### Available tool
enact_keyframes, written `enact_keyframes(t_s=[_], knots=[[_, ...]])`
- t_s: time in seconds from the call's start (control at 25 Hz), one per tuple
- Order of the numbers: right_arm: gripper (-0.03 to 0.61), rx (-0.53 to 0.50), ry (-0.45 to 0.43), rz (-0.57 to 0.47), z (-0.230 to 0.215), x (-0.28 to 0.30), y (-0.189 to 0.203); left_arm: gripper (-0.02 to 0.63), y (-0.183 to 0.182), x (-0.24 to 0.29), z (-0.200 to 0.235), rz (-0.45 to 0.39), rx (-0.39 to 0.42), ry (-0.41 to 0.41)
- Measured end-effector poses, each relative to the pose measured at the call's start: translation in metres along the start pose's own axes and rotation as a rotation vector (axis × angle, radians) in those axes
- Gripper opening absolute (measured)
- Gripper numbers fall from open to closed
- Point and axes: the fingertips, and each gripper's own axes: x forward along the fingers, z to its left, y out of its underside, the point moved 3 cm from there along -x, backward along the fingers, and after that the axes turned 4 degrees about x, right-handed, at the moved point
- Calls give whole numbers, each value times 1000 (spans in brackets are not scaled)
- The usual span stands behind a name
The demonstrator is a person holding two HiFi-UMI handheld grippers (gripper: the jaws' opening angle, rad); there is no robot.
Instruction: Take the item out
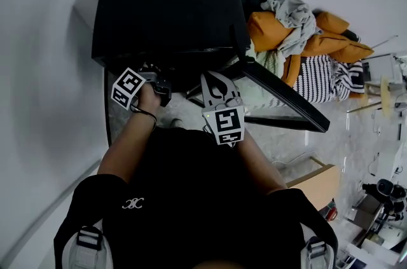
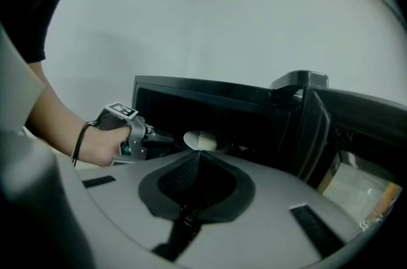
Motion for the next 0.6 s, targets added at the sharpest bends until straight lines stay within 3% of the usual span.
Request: enact_keyframes(t_s=[0.2,0.32,0.6], knots=[[8,5,-5,6,2,0,2,135,0,0,-5,-6,33,-1],[8,14,-6,10,2,1,4,63,0,-1,-12,0,95,-1],[8,17,-18,7,11,1,4,60,1,-4,-11,16,83,3]])
